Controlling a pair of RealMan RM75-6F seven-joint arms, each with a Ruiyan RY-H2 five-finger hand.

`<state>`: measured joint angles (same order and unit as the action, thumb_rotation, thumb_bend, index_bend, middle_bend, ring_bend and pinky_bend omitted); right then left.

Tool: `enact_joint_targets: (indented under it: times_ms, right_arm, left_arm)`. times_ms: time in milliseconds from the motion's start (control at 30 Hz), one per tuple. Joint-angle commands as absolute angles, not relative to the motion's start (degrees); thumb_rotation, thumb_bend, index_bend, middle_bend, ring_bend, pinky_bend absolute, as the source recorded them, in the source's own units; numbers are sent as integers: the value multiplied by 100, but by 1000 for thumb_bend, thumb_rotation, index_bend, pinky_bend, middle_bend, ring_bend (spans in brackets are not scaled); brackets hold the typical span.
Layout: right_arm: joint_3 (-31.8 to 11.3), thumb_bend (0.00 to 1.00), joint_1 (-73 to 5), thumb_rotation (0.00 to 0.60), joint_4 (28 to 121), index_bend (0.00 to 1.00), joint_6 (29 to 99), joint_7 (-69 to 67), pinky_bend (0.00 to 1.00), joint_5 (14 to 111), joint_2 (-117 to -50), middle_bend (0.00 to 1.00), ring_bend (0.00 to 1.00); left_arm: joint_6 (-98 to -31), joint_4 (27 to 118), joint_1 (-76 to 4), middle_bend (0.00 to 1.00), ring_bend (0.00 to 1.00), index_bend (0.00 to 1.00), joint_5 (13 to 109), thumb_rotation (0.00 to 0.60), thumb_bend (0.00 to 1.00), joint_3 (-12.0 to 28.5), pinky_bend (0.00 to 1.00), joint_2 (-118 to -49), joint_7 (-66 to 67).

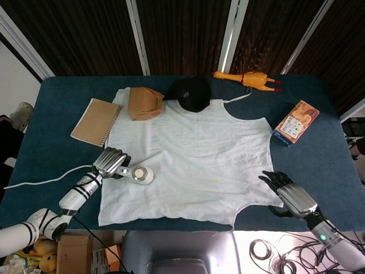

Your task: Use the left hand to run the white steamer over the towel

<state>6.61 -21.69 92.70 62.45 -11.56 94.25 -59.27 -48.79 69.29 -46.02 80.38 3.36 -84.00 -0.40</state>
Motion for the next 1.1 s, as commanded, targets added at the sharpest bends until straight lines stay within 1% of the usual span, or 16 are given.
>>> enact_joint_targets:
  times_ms: [33, 167, 267, 333, 467, 567, 633, 700, 800, 867, 933, 1000, 1100]
  right_arm:
    - [657, 333, -2170, 600, 9258, 0, 6251, -1188, 0, 9429, -5925, 0, 0]
    - [673, 333, -2172, 600, 9230, 0, 6258, -1246, 0, 9470, -5932, 0, 0]
    - [699, 333, -2160, 600, 9192, 0, 6275, -1290, 0, 9509, -5931, 0, 0]
    - [722, 333, -2146, 600, 9157, 0, 6285, -1350, 0, 9519, -5909, 0, 0]
    - [735, 333, -2131, 600, 9065, 0, 6317, -1484, 0, 9533, -5892, 0, 0]
    - [745, 333, -2138, 600, 9016, 0, 6323, -1565, 0, 9566, -5901, 0, 0]
    - [757, 333, -2137, 600, 9003, 0, 6335, -1595, 0, 9595, -5906, 0, 0]
    - [765, 333, -2134, 600, 8994, 0, 6347, -1603, 0, 9616, -5910, 0, 0]
    - [777, 333, -2131, 600, 9003, 0, 6356, -1625, 0, 9633, -5898, 0, 0]
    - [778, 333, -2129, 600, 9003, 0, 6361, -1626, 0, 9635, -5895, 0, 0]
    - [783, 333, -2117, 600, 8996, 0, 6371, -1639, 0, 9626, -5885, 0, 0]
    - [785, 333, -2117, 600, 8991, 0, 6369, -1653, 0, 9622, -5877, 0, 0]
    - [783, 333, -2112, 600, 8983, 0, 6380, -1670, 0, 9618, -5870, 0, 0]
  left_arm:
    - [-4999, 6674, -4746, 600, 510, 716, 8425, 600, 225, 330, 572, -8618, -500]
    - [-5008, 6340, -4876, 600, 505, 719, 8622, 600, 225, 317, 572, -8894, -815]
    - [-4950, 6081, -4949, 618, 517, 754, 8661, 600, 232, 315, 574, -9073, -1014]
    - [-4879, 5942, -4965, 645, 541, 790, 8651, 600, 262, 289, 587, -9140, -1126]
    - [-4799, 5861, -4937, 715, 612, 866, 8587, 600, 386, 260, 655, -9141, -1249]
    - [-4810, 5879, -4906, 776, 674, 927, 8556, 600, 530, 258, 711, -9112, -1283]
    - [-4789, 5892, -4880, 798, 700, 945, 8504, 600, 582, 262, 733, -9108, -1292]
    - [-4783, 5909, -4855, 805, 724, 949, 8460, 600, 600, 272, 760, -9114, -1344]
    - [-4928, 5873, -4778, 818, 798, 959, 8437, 600, 612, 303, 851, -9184, -1474]
    - [-4999, 5823, -4751, 832, 857, 967, 8459, 600, 612, 299, 918, -9223, -1515]
    - [-5194, 5654, -4632, 865, 957, 980, 8491, 600, 612, 276, 994, -9331, -1765]
    - [-5372, 5503, -4561, 896, 995, 993, 8563, 600, 620, 260, 1000, -9412, -2084]
    - [-5555, 5338, -4487, 918, 1000, 1000, 8632, 600, 639, 258, 1000, -9472, -2670]
